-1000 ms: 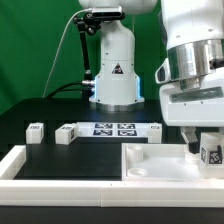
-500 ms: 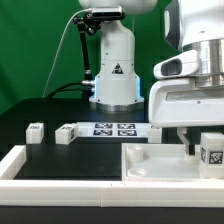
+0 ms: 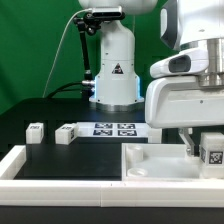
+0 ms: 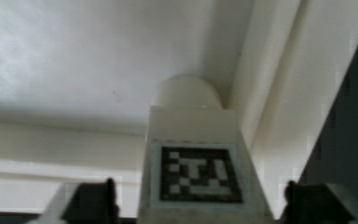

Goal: Assemble one leg

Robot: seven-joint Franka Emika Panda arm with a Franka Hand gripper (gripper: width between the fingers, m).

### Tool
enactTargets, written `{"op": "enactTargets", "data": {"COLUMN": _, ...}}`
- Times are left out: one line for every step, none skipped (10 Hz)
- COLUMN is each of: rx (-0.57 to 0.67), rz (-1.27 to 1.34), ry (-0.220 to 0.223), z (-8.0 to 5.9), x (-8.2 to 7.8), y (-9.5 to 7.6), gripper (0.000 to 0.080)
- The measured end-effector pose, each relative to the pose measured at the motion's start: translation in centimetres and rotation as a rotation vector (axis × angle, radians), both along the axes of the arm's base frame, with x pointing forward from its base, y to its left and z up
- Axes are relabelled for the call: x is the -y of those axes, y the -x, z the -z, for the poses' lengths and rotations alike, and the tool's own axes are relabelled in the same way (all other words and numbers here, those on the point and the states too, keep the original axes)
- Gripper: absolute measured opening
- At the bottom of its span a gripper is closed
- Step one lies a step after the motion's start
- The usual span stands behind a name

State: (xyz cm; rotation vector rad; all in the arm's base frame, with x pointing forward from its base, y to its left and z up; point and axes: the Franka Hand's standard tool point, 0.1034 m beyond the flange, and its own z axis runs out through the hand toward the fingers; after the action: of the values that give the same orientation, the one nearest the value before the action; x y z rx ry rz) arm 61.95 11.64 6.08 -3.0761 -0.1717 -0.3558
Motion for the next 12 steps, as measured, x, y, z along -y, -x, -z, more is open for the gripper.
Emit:
{"op": "enactTargets", "data": {"rx": -0.002, "rz": 0.029, "ry": -0.008, "z": 0.0, "x": 0.0, "y": 0.0, "gripper": 0.0288}}
{"op": "enactTargets", "data": {"rx": -0.004, "rz": 0.066, "ry": -0.016, "z": 0.0, "x": 0.0, "y": 0.0, "gripper": 0.0288}}
{"op": "enactTargets", "data": {"rx": -0.003, "rz": 0.063, "ry": -0.015, "z": 0.0, "x": 0.0, "y": 0.0, "gripper": 0.0288}}
{"op": "enactTargets", "data": {"rx": -0.007, "rz": 0.145, "ry": -0.039, "z": 0.0, "x": 0.1, "y": 0.0, "gripper": 0.0288}}
{"op": "enactTargets", "data": {"rx": -0.012, "rz": 0.323, "ry": -0.092, "z": 0.0, "x": 0.2, "y": -0.1, "gripper": 0.0288}}
{"op": "enactTargets", "data": {"rx": -0.009, "rz": 0.47, "ry": -0.132, "z": -0.1, "x": 0.2, "y": -0.1, "gripper": 0.0288}}
{"op": "enactTargets", "data": {"rx": 0.001, "rz": 0.58, "ry": -0.153, "z": -0.2, "x": 0.4, "y": 0.0, "gripper": 0.0289}}
{"op": "enactTargets", "data": {"rx": 0.006, "rz": 0.702, "ry": -0.168, "z": -0.2, "x": 1.1, "y": 0.1, "gripper": 0.0292}}
{"op": "enactTargets", "data": {"rx": 0.012, "rz": 0.799, "ry": -0.17, "z": -0.2, "x": 1.9, "y": 0.3, "gripper": 0.0302}}
{"op": "enactTargets", "data": {"rx": 0.015, "rz": 0.888, "ry": -0.179, "z": -0.2, "x": 2.6, "y": 0.4, "gripper": 0.0302}}
{"op": "enactTargets", "data": {"rx": 0.015, "rz": 1.013, "ry": -0.192, "z": -0.1, "x": 3.6, "y": 0.7, "gripper": 0.0309}}
{"op": "enactTargets", "data": {"rx": 0.015, "rz": 1.095, "ry": -0.187, "z": 0.0, "x": 4.4, "y": 1.1, "gripper": 0.0319}}
